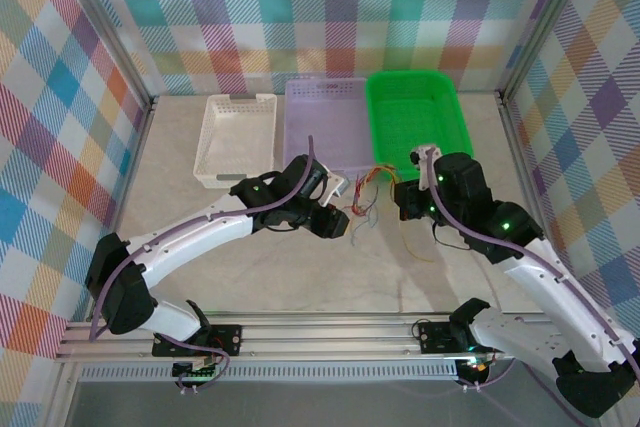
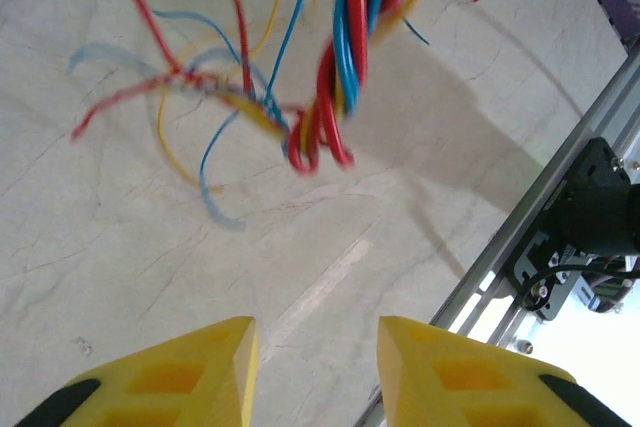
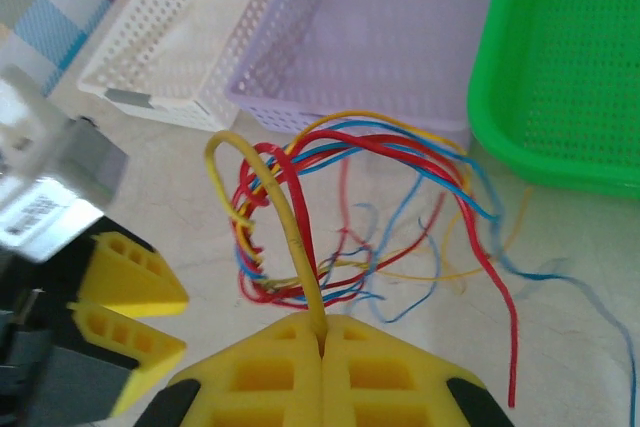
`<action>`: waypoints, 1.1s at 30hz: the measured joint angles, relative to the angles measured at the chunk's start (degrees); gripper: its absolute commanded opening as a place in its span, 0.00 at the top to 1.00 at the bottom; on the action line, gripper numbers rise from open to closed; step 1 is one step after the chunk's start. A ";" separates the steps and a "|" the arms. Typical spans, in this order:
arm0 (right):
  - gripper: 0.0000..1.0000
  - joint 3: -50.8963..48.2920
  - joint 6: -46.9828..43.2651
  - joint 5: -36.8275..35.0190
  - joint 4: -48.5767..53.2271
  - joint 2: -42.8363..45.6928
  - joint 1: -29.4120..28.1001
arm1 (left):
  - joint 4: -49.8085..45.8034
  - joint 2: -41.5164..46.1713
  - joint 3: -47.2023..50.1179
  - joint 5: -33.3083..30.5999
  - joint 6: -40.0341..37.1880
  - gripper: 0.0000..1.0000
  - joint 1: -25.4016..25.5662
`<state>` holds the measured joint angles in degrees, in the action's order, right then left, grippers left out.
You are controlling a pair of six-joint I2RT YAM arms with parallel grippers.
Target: Untangle the cables
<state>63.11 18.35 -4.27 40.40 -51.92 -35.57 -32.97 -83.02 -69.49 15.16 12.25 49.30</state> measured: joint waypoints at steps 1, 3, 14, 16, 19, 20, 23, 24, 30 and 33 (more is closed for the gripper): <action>1.00 0.50 0.00 0.61 0.00 -0.02 0.00 | 0.00 0.00 0.00 0.09 0.02 0.51 0.00; 1.00 1.75 0.02 2.34 0.02 -0.17 0.00 | 0.00 0.00 0.00 0.48 -0.04 0.45 0.00; 1.00 4.09 0.44 9.49 0.00 -0.52 0.00 | 0.33 0.90 0.00 2.27 -0.15 0.54 0.00; 1.00 4.22 0.48 9.88 0.04 -0.52 0.00 | 0.31 1.01 0.00 2.21 -0.13 0.72 0.00; 1.00 5.03 0.79 10.40 0.55 -0.50 0.00 | 0.31 1.03 0.00 2.16 -0.57 0.95 0.00; 1.00 5.40 0.87 10.62 0.72 -0.48 0.00 | 0.31 1.03 0.00 2.19 -0.48 1.00 0.00; 1.00 6.95 0.96 11.02 1.05 -0.42 0.00 | 0.33 1.03 0.00 2.14 -0.72 1.00 0.00; 1.00 7.52 1.03 10.93 1.29 -0.37 0.00 | 0.33 1.03 0.00 2.14 -0.74 1.00 0.00; 1.00 10.05 1.14 6.95 4.83 -0.37 0.00 | 0.33 1.03 0.00 2.14 -0.79 1.00 0.00; 1.00 11.98 1.27 2.67 7.63 -0.33 0.00 | 0.20 1.03 -0.15 1.73 -1.16 1.00 0.00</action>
<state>75.09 19.62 -1.61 48.03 -52.25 -35.57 -32.77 -82.00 -69.65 16.88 11.09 49.30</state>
